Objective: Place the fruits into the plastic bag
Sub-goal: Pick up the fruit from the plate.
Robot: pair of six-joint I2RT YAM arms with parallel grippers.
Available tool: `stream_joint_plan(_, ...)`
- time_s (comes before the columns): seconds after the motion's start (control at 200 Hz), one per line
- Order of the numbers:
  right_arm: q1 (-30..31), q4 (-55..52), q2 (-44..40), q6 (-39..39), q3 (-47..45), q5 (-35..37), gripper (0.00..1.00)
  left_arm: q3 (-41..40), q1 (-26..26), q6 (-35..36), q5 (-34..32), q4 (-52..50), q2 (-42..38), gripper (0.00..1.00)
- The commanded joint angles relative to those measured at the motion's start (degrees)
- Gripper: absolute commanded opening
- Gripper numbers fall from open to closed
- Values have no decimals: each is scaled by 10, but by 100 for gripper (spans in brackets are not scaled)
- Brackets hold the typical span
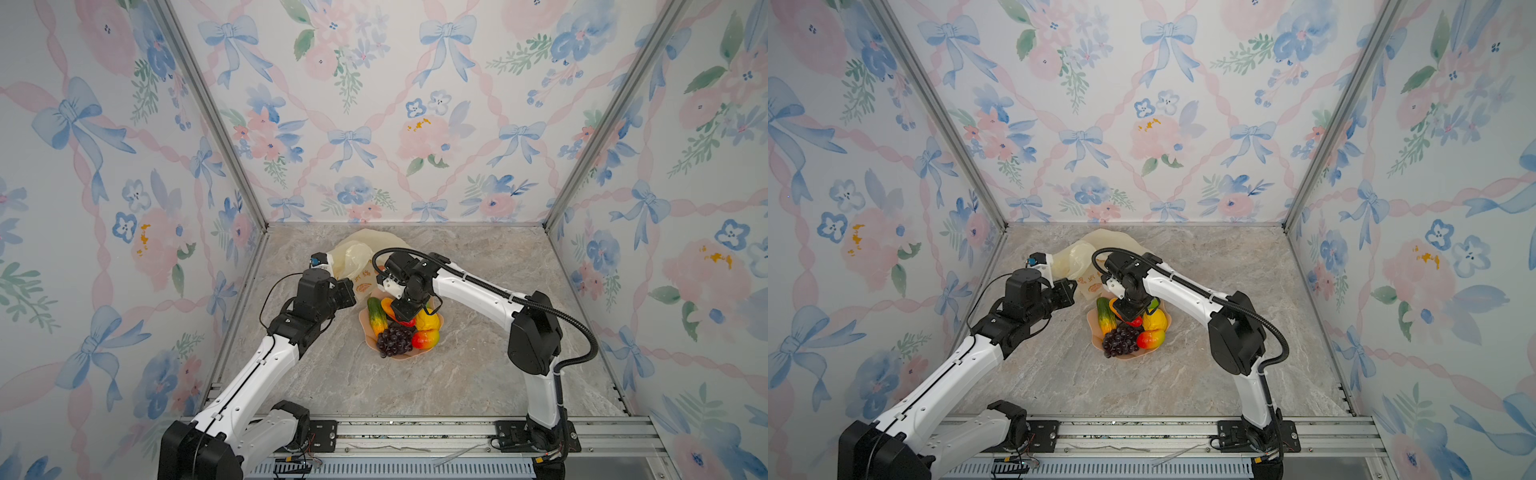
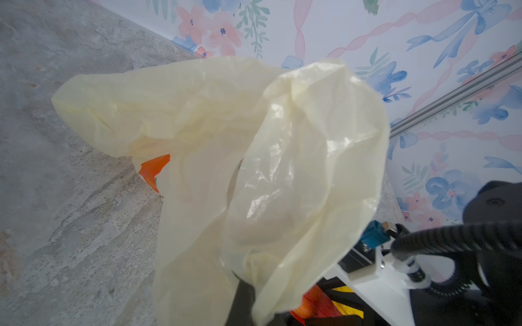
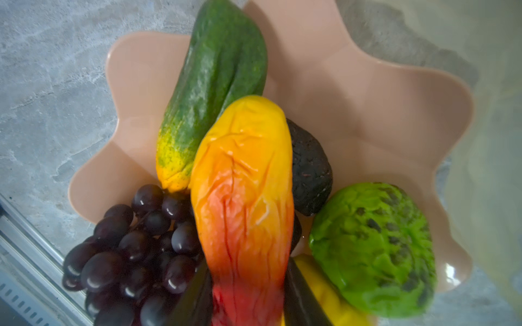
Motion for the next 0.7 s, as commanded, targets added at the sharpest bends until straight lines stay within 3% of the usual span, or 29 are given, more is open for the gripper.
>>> stream_joint_plan(0.0,7,12,-54,13,-18,3,35,11,4,-3,8,3,-7,0)
stream_joint_plan(0.31,-7,105,-156,95,-107,-78,35,11,5,-5,10,1,-13,0)
stream_joint_plan(0.49,-24,214,-205,202,-176,-158,35,9,6,-5,10,1,-19,0)
stream_joint_plan(0.695,-39,351,-203,387,-217,-184,35,9,5,-15,14,3,-21,0)
